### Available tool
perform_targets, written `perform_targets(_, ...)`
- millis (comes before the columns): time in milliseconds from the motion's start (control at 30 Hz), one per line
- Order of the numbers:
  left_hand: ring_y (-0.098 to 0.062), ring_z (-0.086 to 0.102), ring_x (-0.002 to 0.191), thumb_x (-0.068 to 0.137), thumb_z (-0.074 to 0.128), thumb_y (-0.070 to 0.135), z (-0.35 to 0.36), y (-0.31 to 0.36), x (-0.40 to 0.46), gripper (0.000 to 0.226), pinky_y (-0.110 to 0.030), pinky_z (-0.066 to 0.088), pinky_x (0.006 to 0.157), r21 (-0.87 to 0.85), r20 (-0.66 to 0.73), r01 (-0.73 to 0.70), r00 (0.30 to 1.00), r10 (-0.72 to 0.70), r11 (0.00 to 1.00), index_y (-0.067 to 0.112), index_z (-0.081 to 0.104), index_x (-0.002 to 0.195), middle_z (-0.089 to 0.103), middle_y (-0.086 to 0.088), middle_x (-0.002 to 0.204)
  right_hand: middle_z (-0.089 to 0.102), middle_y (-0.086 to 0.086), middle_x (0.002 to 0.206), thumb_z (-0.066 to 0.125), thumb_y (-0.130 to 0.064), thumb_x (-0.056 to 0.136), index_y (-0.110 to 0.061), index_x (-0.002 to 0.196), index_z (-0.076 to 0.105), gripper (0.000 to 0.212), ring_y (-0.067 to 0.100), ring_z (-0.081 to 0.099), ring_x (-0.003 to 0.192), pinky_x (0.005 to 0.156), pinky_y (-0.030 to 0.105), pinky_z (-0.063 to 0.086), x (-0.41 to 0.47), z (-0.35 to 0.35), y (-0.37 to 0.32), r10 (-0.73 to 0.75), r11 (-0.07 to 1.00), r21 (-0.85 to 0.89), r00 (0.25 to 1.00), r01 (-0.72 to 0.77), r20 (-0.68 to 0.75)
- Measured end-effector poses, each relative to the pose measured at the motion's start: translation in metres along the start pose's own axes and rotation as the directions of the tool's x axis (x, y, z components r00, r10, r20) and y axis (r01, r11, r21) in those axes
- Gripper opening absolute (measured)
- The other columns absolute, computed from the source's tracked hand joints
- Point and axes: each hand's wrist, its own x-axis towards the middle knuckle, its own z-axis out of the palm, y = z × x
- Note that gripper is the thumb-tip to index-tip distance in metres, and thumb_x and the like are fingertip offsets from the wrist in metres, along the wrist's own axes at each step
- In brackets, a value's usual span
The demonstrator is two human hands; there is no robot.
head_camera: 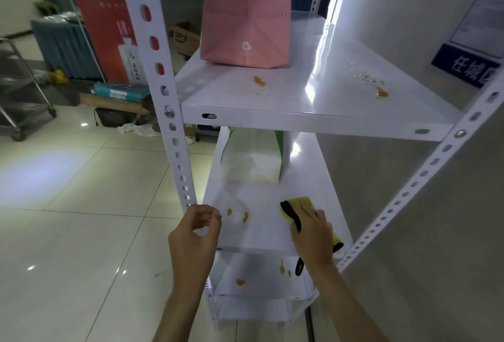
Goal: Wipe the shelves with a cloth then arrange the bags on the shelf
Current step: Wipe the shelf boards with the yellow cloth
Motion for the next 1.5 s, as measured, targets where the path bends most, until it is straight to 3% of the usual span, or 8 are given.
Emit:
perform_targets(133, -0.007, 0.072, 0.079, 0.089, 0.074, 0.017, -0.002, -0.005, 0.003, 0.012, -0.034, 0.059, 0.071, -0.023, 0.010, 0.006, 1.000, -0.006, 1.000, 0.026, 0.069, 0.083, 0.075, 0.009, 0.078, 0.066, -0.006, 0.135, 0.074, -0.014, 0.078, -0.027, 0.136, 0.064, 0.060, 0.026, 0.060, 0.115, 0.079, 0.043, 0.058, -0.013, -0.002, 0.016, -0.105, 0.994, 0.039, 0.994, 0.106, -0.010)
perform_targets(300, -0.009, 0.071, 0.073, 0.087, 0.079, 0.028, -0.010, -0.009, 0.009, 0.015, -0.039, 0.059, 0.072, -0.032, -0.058, 0.016, 0.998, -0.018, 0.999, 0.023, 0.070, 0.075, 0.074, 0.008, 0.071, 0.060, -0.014, 0.143, 0.042, -0.024, 0.093, -0.048, 0.139, 0.054, 0.053, 0.023, 0.056, 0.125, 0.095, 0.044, 0.053, 0.025, -0.002, 0.032, 0.111, 0.994, -0.025, 0.994, -0.110, 0.022)
perform_targets(400, -0.013, 0.068, 0.073, 0.079, 0.086, 0.027, -0.021, -0.010, 0.020, 0.023, -0.040, 0.058, 0.074, -0.016, -0.154, -0.015, 0.988, 0.012, 1.000, 0.020, 0.065, 0.073, 0.070, 0.006, 0.072, 0.055, -0.010, 0.147, 0.049, -0.022, 0.097, -0.041, 0.141, 0.055, 0.048, 0.026, 0.051, 0.124, 0.092, 0.046, 0.048, 0.018, 0.004, 0.015, 0.184, 0.978, -0.096, 0.983, -0.185, -0.016)
perform_targets(533, -0.013, 0.065, 0.097, 0.070, 0.092, 0.027, -0.033, -0.016, 0.036, 0.050, -0.026, 0.053, 0.080, -0.015, -0.092, -0.032, 0.995, 0.031, 0.999, 0.018, 0.060, 0.107, 0.064, 0.006, 0.103, 0.057, -0.002, 0.144, 0.060, -0.022, 0.091, -0.029, 0.140, 0.058, 0.049, 0.032, 0.053, 0.120, 0.087, 0.049, 0.048, 0.011, 0.004, -0.007, 0.227, 0.968, -0.102, 0.973, -0.230, -0.033)
perform_targets(800, -0.003, 0.068, 0.101, 0.072, 0.085, 0.027, -0.033, -0.018, 0.040, 0.051, -0.013, 0.057, 0.077, -0.199, 0.064, -0.036, 0.997, 0.049, 0.979, 0.025, 0.067, 0.120, 0.072, 0.019, 0.105, 0.060, -0.015, 0.141, 0.057, -0.026, 0.082, -0.039, 0.139, 0.059, 0.058, 0.016, 0.055, 0.120, 0.088, 0.034, 0.054, -0.008, 0.009, -0.033, -0.250, 0.965, 0.097, 0.967, 0.245, 0.044)
perform_targets(1000, -0.006, 0.067, 0.100, 0.072, 0.087, 0.024, -0.038, -0.022, 0.044, 0.048, -0.012, 0.057, 0.073, -0.181, 0.092, -0.049, 0.994, 0.066, 0.982, 0.024, 0.068, 0.117, 0.073, 0.016, 0.103, 0.053, -0.014, 0.150, 0.031, -0.034, 0.095, -0.049, 0.141, 0.052, 0.053, 0.022, 0.051, 0.131, 0.100, 0.046, 0.050, 0.031, -0.003, 0.030, 0.090, 0.996, -0.029, 0.996, -0.089, 0.029)
perform_targets(1133, -0.005, 0.067, 0.097, 0.072, 0.088, 0.018, -0.039, -0.021, 0.045, 0.047, -0.011, 0.056, 0.073, -0.207, 0.098, -0.028, 0.994, 0.049, 0.978, 0.026, 0.068, 0.114, 0.072, 0.017, 0.099, 0.049, -0.003, 0.153, 0.053, -0.019, 0.095, -0.030, 0.145, 0.052, 0.051, 0.032, 0.052, 0.121, 0.091, 0.048, 0.046, 0.028, 0.013, -0.004, 0.232, 0.965, -0.115, 0.972, -0.234, -0.036)
perform_targets(1500, -0.008, 0.070, 0.096, 0.072, 0.087, 0.021, -0.041, -0.019, 0.049, 0.046, -0.012, 0.056, 0.072, -0.208, 0.116, -0.060, 0.989, 0.086, 0.976, 0.021, 0.068, 0.113, 0.073, 0.015, 0.099, 0.066, -0.021, 0.129, 0.063, -0.033, 0.087, -0.043, 0.121, 0.065, 0.036, 0.013, 0.061, 0.111, 0.090, 0.035, 0.051, -0.004, 0.059, -0.157, -0.291, 0.947, 0.152, 0.956, 0.283, 0.030)
